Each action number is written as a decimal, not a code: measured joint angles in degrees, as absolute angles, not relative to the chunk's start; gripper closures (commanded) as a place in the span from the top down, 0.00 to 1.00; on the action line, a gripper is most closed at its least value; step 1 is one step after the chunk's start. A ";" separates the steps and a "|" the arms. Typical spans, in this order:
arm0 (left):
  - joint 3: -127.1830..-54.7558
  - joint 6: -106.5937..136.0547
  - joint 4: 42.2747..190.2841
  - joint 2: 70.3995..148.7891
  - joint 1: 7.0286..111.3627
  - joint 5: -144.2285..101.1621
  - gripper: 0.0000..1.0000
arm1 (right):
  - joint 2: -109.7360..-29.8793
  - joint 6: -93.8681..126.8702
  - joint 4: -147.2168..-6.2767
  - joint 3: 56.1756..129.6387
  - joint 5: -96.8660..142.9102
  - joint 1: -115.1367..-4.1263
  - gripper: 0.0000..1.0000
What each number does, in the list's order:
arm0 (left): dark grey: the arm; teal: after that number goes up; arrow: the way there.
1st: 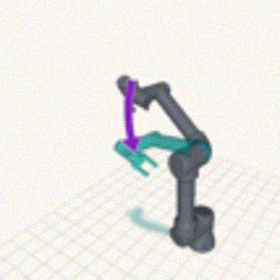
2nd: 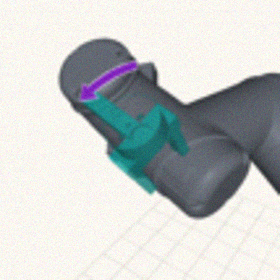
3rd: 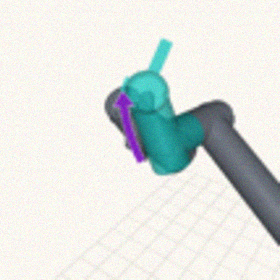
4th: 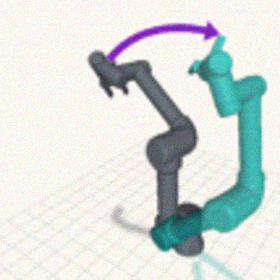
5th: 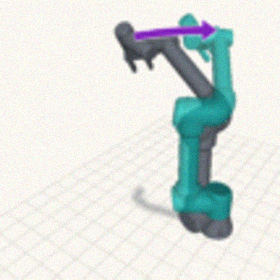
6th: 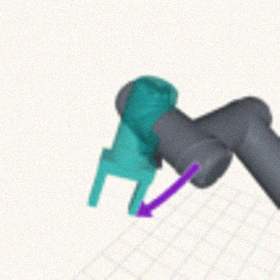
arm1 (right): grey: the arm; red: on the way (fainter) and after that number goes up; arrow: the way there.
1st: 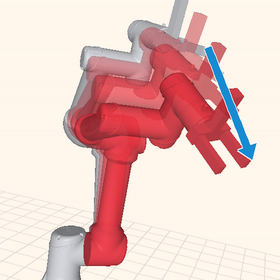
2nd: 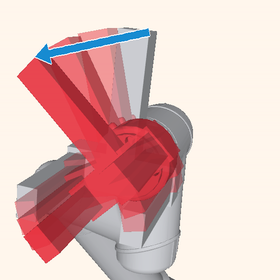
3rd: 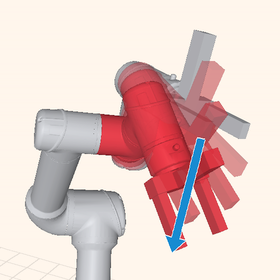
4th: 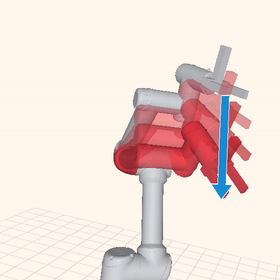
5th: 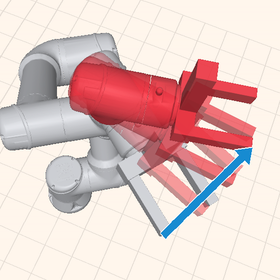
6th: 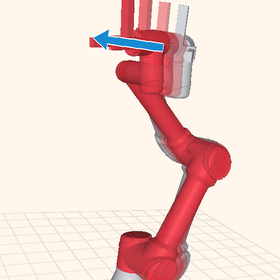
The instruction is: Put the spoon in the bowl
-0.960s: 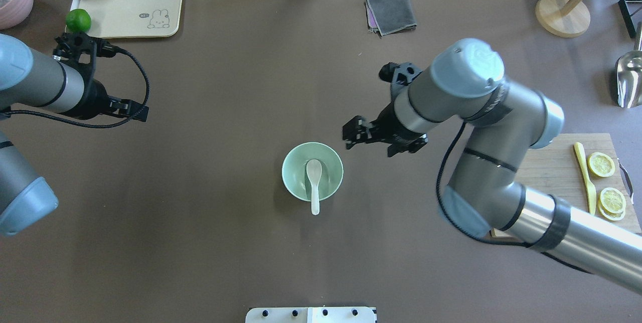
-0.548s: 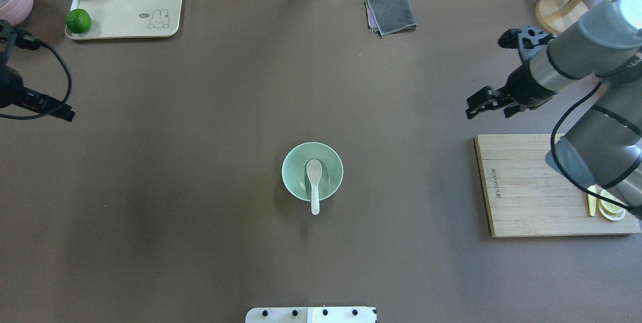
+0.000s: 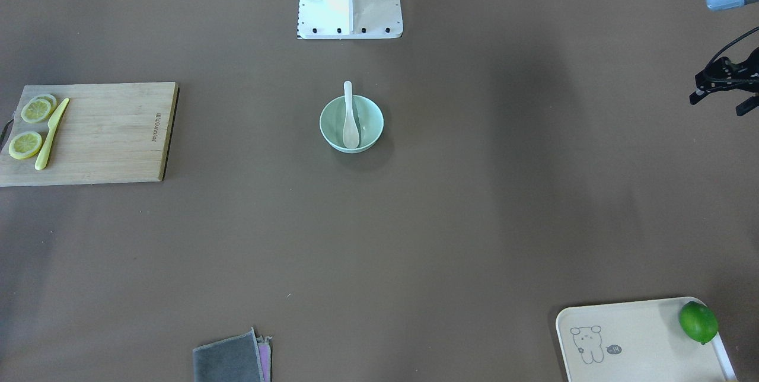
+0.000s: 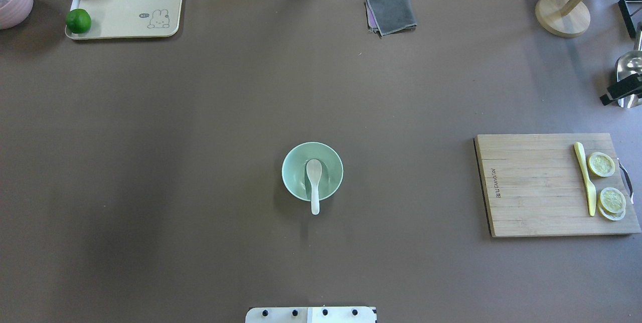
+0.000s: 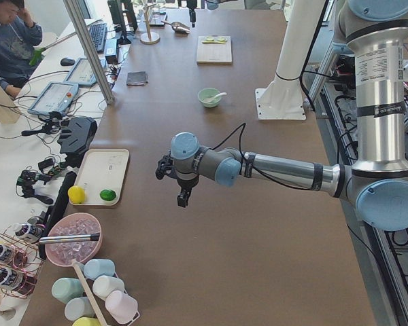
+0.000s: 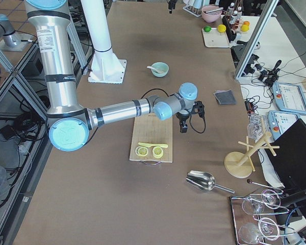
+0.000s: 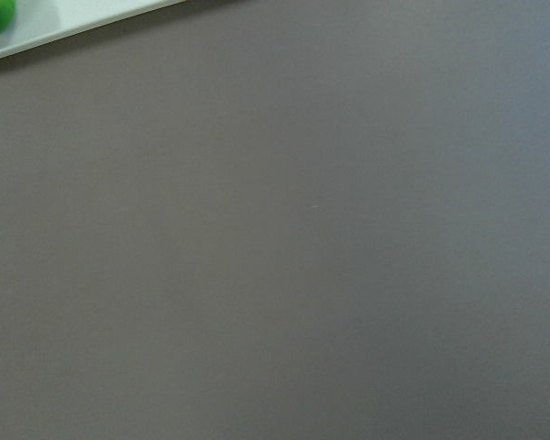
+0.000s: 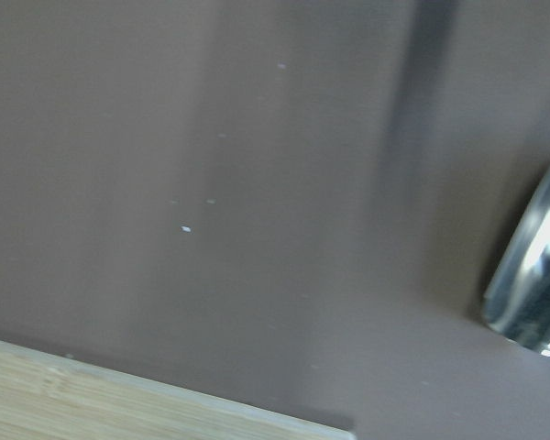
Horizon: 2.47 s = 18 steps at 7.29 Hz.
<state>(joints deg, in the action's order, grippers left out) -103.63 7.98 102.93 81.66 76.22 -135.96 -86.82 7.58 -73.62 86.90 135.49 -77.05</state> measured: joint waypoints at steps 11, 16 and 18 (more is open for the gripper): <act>-102.07 6.01 96.41 81.05 85.14 -137.95 0.97 | -89.69 -1.13 -72.55 82.78 131.77 -86.64 1.00; -100.50 5.95 94.31 81.49 85.48 -138.36 0.97 | -91.30 -0.89 -75.12 86.87 135.19 -87.05 1.00; -100.53 5.90 93.09 81.78 86.34 -138.34 0.97 | -92.94 -0.96 -83.05 93.18 135.12 -87.04 1.00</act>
